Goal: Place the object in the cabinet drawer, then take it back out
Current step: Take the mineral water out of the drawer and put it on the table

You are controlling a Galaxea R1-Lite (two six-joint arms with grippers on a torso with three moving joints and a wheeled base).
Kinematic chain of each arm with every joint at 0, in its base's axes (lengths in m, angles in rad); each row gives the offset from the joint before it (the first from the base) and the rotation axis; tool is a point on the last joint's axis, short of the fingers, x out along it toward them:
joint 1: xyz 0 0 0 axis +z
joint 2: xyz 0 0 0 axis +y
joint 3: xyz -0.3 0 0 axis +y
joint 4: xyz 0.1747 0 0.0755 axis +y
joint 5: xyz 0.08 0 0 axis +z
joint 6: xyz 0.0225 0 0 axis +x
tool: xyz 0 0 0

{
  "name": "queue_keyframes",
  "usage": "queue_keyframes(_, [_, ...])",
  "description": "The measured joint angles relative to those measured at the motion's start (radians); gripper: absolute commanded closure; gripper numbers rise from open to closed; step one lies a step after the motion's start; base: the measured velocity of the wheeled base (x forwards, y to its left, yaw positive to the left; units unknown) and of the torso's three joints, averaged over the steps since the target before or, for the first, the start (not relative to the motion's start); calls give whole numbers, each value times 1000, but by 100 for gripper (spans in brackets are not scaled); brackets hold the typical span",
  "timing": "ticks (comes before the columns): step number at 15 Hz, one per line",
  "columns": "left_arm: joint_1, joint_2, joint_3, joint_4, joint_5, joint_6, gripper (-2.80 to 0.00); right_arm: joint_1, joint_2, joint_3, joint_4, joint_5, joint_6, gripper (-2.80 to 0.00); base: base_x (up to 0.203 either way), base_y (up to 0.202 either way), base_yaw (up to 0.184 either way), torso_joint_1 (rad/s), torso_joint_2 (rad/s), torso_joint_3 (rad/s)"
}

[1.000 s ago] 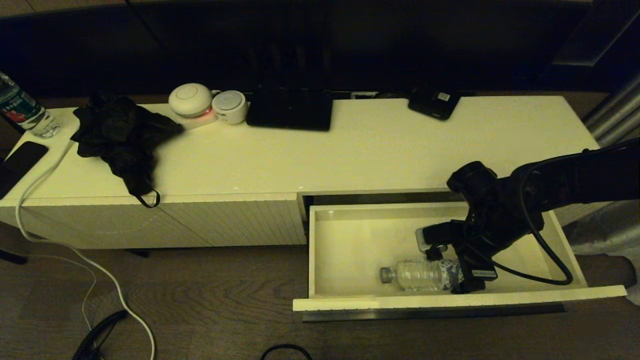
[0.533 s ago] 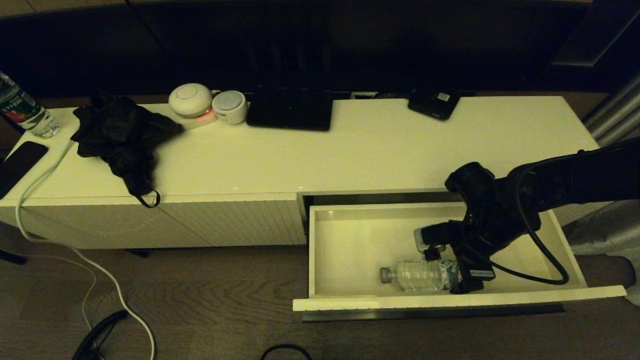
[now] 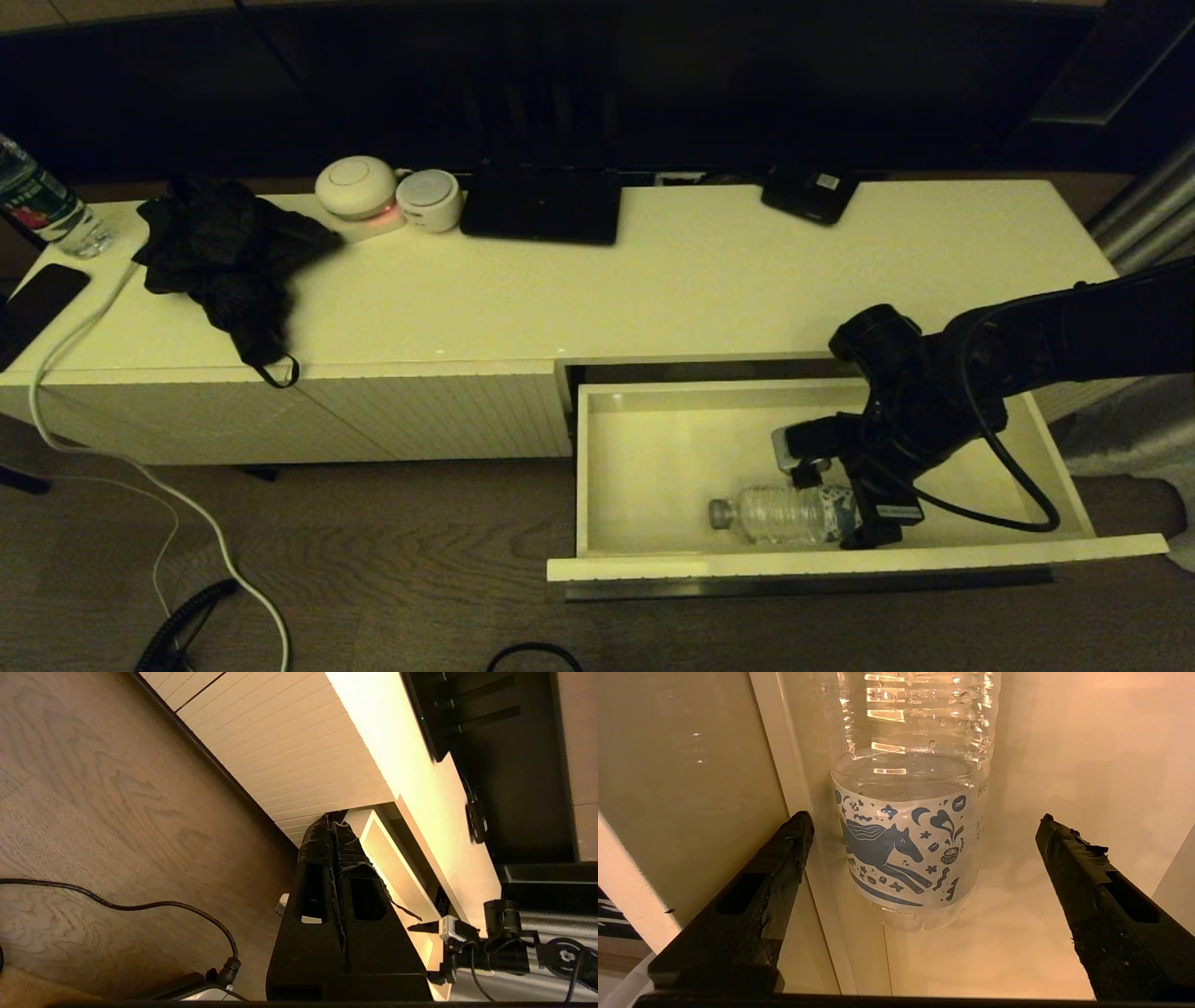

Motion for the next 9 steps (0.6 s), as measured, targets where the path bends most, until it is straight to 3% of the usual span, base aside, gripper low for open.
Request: queue_keyframes(9, [0,0,0,0,1,-1,0,-1,15,-11,2,5,0,-280,0,0,0,0,0,0])
